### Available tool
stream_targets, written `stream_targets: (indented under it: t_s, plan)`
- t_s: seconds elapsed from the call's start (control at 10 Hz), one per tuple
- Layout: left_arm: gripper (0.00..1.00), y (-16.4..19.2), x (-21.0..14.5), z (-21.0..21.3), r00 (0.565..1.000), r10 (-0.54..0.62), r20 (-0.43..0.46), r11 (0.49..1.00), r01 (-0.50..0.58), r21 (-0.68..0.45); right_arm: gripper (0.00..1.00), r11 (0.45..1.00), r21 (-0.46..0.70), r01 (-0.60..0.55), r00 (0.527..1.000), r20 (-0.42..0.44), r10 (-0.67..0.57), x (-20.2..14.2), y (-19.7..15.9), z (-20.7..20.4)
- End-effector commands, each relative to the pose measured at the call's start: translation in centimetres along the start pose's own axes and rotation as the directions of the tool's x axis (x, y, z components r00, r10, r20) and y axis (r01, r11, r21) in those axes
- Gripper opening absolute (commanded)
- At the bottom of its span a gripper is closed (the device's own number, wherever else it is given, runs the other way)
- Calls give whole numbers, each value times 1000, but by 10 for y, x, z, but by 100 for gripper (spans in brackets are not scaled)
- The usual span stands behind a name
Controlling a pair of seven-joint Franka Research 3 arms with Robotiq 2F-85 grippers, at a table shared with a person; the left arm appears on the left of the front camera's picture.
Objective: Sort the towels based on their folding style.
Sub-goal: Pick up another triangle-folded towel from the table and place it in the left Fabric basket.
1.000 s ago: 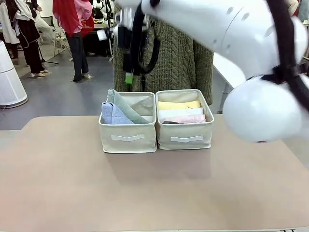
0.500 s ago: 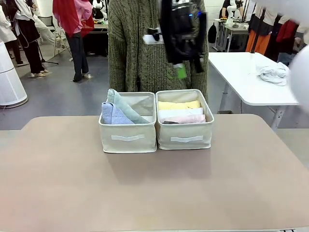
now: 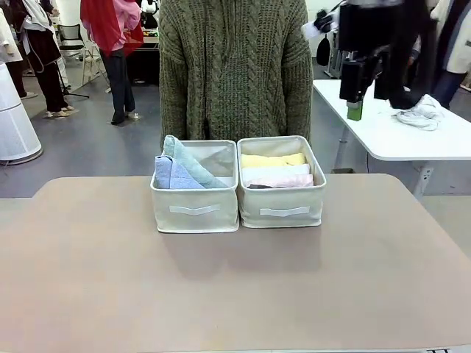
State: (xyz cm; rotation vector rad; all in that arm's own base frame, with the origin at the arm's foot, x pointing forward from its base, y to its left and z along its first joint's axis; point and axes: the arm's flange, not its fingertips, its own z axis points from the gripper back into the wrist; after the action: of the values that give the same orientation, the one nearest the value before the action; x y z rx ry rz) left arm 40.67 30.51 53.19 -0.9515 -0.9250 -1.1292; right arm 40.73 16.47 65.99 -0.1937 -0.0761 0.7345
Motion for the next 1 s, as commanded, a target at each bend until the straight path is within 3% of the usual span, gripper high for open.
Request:
stream_targets:
  t_s: [0.0, 0.2, 0.4, 0.5, 0.9]
  plan:
    - [100, -2, 3, 0, 1000, -8, 11, 1000, 8, 7, 100, 998, -58, -25, 975, 219, 37, -18, -26, -43]
    - [100, -2, 3, 0, 1000, -8, 11, 1000, 8, 7, 100, 1000, -1, -28, 951, 308, 27, -19, -61, -57]
    - [100, -2, 3, 0, 1000, -8, 11, 1000, 8, 7, 100, 997, 63, -39, 939, 345, 15, -6, -79, -72]
    - [100, -2, 3, 0, 1000, -8, 11, 1000, 8, 7, 100, 999, -34, 21, 955, 296, -10, -20, -68, -52]
    - [100, -2, 3, 0, 1000, -8, 11, 1000, 8, 7, 100, 999, -34, 21, 955, 296, -10, -20, -68, -52]
